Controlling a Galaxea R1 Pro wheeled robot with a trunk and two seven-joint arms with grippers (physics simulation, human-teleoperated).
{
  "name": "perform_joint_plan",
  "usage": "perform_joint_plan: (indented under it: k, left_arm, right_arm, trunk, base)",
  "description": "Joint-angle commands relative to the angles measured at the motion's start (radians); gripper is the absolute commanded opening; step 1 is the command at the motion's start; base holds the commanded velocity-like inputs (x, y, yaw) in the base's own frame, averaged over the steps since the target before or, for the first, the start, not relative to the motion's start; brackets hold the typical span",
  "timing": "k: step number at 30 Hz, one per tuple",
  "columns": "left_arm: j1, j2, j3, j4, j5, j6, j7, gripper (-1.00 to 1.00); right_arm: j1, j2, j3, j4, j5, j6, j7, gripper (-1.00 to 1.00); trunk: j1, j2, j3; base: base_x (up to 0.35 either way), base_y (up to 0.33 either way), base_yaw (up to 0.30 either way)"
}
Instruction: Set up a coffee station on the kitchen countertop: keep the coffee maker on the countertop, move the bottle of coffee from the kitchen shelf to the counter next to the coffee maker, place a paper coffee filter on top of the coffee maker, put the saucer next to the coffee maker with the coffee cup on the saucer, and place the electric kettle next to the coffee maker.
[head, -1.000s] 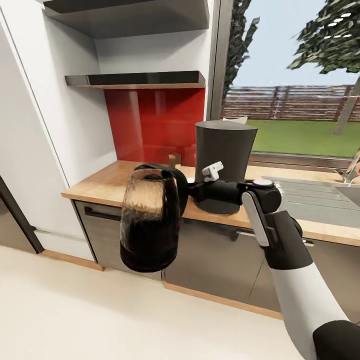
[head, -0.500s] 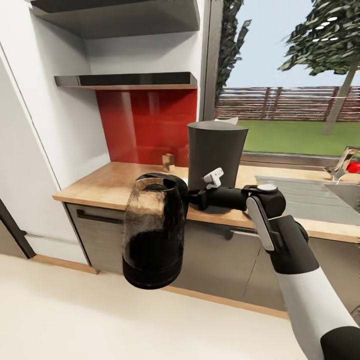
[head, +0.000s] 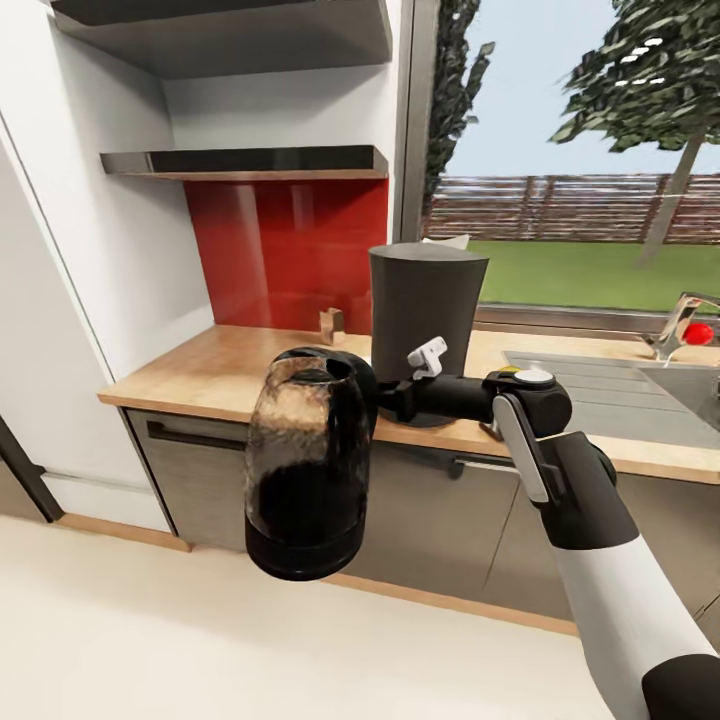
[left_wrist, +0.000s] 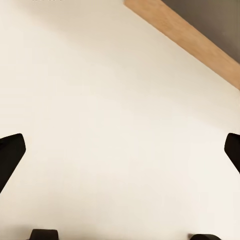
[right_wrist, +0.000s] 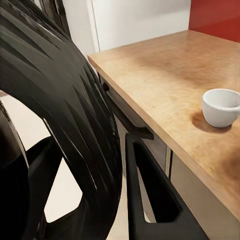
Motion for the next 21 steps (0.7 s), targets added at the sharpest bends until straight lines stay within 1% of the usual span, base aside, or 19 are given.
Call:
perform_joint_plan:
  k: [1,21]
  left_arm:
    - [-0.001,0.0,0.002,0.001,-0.001,-0.004,-0.003,1.0]
    - [-0.001,0.0,0.002,0.001,-0.002,-0.004,-0.003,1.0]
  right_arm:
    - [-0.001,-0.001,0.001,0.0,-0.011,0.008,-0.004,-1.0]
    - [-0.001,-0.001,0.001,0.0,-0.011,0.008,-0.004,-1.0]
  trunk:
    - [0.0,-0.001,0.0]
    - [0.0,-0.001,0.019]
  base:
    - [0.0,0.0,-0.189]
    - [0.0,0.0,-0.223]
